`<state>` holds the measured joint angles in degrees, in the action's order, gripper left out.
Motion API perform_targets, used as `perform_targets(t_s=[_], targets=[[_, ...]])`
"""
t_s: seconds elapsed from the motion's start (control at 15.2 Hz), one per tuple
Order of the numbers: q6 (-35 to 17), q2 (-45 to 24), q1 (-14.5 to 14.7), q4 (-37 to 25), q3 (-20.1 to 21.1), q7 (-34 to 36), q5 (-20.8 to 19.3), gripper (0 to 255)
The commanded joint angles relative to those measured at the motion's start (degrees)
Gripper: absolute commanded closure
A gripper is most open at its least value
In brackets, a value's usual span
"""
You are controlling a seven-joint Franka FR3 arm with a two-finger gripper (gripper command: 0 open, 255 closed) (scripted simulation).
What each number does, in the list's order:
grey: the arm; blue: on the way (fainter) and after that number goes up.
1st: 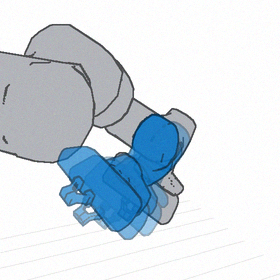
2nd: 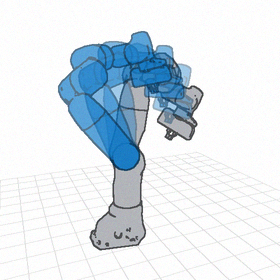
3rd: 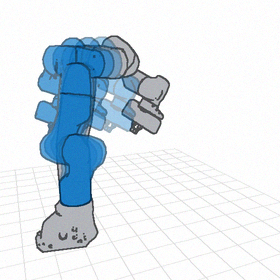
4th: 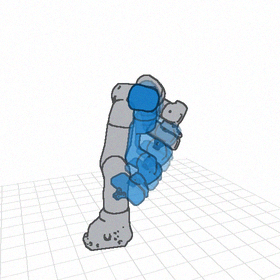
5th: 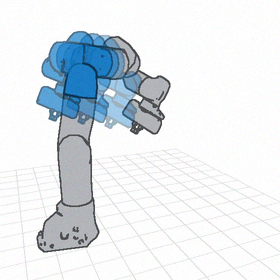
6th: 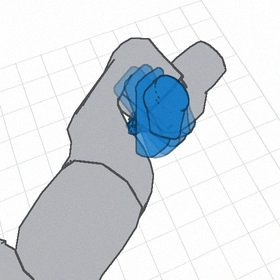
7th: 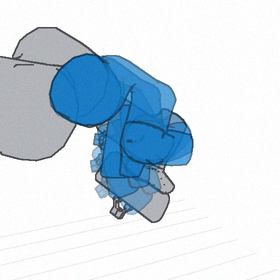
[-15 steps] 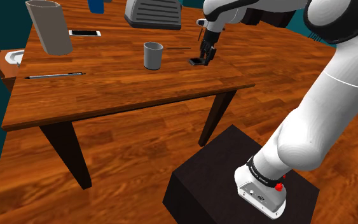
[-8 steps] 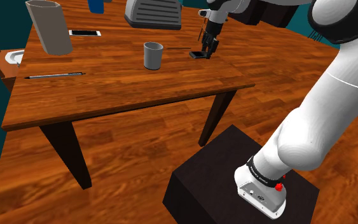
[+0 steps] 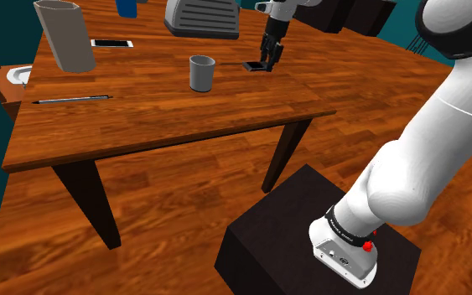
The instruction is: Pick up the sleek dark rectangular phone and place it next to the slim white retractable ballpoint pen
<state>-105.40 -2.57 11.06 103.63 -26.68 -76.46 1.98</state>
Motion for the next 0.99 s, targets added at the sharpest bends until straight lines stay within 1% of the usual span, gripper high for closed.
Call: perform_targets(t_s=[0.0, 0.46, 0.92], targets=[[-0.56, 0.67, 1.4, 1.1, 1.23, 2.75, -0.33, 255], [-0.71, 1.02, 6.22, 1.39, 5.81, 12.21, -0.53, 255], [-0.2, -1.44, 10.75, -1.65, 10.08, 20.88, 0.13, 255]])
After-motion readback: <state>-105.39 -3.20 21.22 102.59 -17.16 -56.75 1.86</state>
